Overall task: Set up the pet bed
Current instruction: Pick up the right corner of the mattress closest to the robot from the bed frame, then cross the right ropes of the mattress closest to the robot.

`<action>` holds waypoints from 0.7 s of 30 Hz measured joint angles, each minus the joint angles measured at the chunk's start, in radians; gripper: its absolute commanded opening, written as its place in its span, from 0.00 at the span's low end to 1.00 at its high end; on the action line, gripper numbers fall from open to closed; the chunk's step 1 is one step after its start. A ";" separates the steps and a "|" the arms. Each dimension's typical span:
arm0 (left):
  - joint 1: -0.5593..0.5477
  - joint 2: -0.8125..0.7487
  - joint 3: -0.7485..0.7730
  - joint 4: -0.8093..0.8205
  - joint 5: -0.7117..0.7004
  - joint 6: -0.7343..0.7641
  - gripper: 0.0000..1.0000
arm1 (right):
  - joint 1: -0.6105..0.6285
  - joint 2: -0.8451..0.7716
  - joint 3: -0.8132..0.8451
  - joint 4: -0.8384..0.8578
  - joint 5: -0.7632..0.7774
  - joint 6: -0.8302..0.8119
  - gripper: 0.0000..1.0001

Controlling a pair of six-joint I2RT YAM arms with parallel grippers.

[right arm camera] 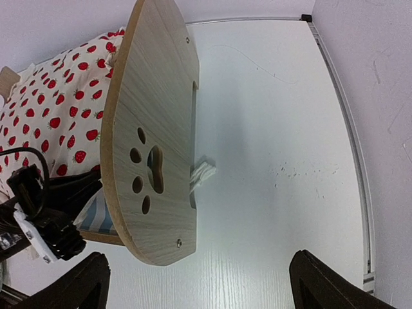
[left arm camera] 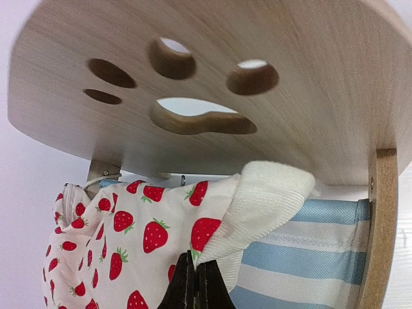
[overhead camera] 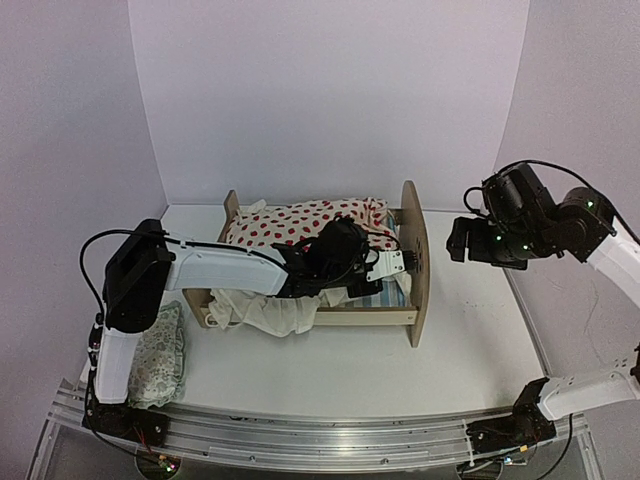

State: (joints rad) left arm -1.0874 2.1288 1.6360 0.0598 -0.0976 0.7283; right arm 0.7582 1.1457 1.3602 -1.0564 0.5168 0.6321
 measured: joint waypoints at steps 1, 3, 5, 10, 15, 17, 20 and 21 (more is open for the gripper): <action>0.000 -0.013 0.000 -0.010 0.003 -0.014 0.00 | 0.000 0.006 0.006 0.000 -0.002 -0.008 0.98; 0.000 -0.034 0.000 -0.022 0.013 -0.037 0.00 | 0.000 0.017 0.019 0.000 -0.005 -0.025 0.98; 0.000 -0.050 0.000 -0.032 0.021 -0.057 0.00 | 0.000 0.028 0.031 0.000 -0.011 -0.043 0.98; 0.006 -0.070 0.000 -0.057 0.043 -0.093 0.00 | 0.000 0.043 0.042 0.001 -0.027 -0.085 0.98; 0.021 -0.082 0.013 -0.106 0.070 -0.125 0.00 | 0.000 0.044 0.042 0.000 -0.040 -0.107 0.98; 0.028 -0.085 0.035 -0.133 0.074 -0.137 0.00 | 0.000 0.048 0.042 0.000 -0.050 -0.114 0.94; 0.035 -0.089 0.062 -0.157 0.078 -0.156 0.00 | 0.000 0.059 0.042 0.000 -0.082 -0.139 0.85; 0.038 -0.090 0.072 -0.166 0.078 -0.162 0.00 | 0.000 0.065 0.042 0.000 -0.098 -0.150 0.84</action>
State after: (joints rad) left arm -1.0492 2.0384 1.7078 -0.1067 -0.0195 0.5659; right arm 0.7582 1.2103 1.4025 -1.0562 0.4192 0.4820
